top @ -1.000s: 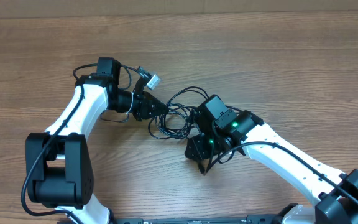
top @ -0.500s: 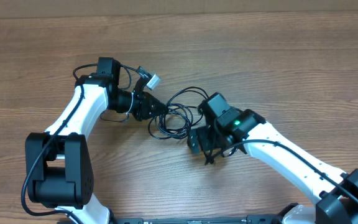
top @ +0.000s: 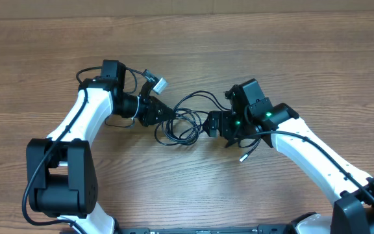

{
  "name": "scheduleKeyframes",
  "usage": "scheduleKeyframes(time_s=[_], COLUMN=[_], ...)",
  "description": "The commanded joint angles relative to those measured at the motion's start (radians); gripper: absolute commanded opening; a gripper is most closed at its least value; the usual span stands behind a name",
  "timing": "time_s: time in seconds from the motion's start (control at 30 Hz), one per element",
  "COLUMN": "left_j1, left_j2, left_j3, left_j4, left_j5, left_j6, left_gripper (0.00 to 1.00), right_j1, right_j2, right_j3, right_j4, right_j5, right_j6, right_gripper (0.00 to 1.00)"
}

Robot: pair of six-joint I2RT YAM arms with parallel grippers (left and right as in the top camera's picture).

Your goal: Untangle cables

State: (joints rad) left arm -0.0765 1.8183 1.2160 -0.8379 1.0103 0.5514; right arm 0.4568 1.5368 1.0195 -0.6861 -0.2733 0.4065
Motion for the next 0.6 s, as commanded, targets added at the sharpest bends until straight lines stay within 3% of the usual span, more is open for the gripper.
scheduleKeyframes(time_s=[0.0, 0.23, 0.47, 0.57], left_j1=[0.004, 0.004, 0.004, 0.004], left_j2=[0.0, 0.0, 0.0, 0.0], left_j3=[-0.003, -0.003, -0.003, -0.003], left_j4=[-0.004, -0.004, -0.004, -0.004], left_j5=[-0.001, 0.002, 0.003, 0.003], left_j6=[-0.014, -0.014, -0.014, -0.014], left_gripper=[0.04, 0.04, 0.04, 0.04], right_j1=[-0.007, -0.01, -0.01, -0.009], right_j2=[-0.005, -0.005, 0.011, 0.029], right_j3=[-0.004, -0.004, -0.004, -0.005], right_j4=[0.017, 0.082, 0.103, 0.098], right_j5=[-0.05, -0.041, 0.108, 0.104], right_j6=[-0.023, -0.012, 0.086, 0.092], right_gripper=[0.98, 0.98, 0.94, 0.83])
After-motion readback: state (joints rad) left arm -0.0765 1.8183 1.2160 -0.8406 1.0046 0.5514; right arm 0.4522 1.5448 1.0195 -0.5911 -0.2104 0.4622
